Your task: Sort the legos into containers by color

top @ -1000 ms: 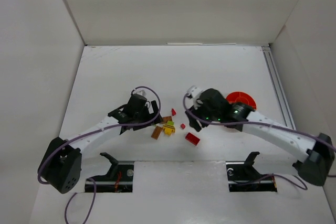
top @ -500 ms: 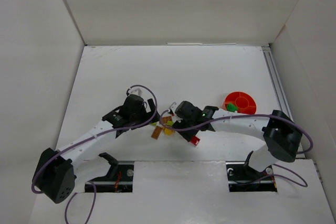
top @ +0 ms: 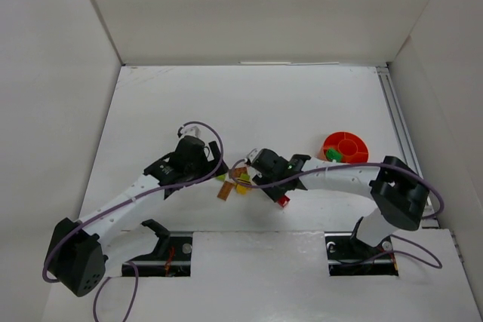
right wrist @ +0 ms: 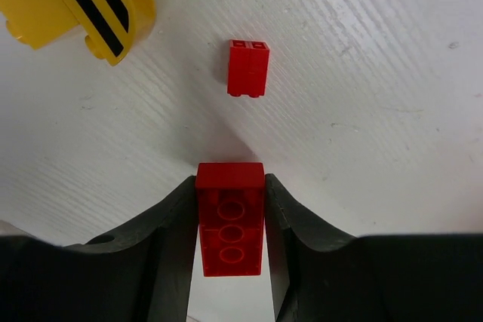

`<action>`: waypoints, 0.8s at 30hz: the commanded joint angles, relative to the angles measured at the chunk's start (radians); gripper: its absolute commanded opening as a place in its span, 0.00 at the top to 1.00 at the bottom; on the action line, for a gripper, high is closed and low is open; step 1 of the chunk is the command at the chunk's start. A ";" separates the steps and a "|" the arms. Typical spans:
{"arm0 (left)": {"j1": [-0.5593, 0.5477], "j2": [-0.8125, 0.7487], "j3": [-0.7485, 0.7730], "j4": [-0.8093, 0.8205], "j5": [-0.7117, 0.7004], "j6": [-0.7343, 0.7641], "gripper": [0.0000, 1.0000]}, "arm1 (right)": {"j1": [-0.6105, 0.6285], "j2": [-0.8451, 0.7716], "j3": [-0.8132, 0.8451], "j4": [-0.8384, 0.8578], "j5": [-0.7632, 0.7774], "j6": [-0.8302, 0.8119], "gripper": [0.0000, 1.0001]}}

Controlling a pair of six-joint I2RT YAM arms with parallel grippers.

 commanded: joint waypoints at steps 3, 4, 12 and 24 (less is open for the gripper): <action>-0.002 -0.022 0.069 -0.017 -0.043 -0.004 0.00 | 0.009 -0.173 0.044 -0.026 0.161 0.111 0.74; -0.002 -0.022 0.069 -0.017 -0.043 -0.004 0.00 | 0.000 -0.174 0.044 -0.026 0.203 0.111 0.74; -0.002 -0.003 0.089 0.003 -0.052 0.025 0.00 | -0.313 -0.602 0.001 -0.172 0.446 0.441 0.77; 0.018 0.008 0.099 0.013 -0.043 0.036 0.00 | -0.600 -1.039 -0.183 -0.040 0.669 0.512 0.74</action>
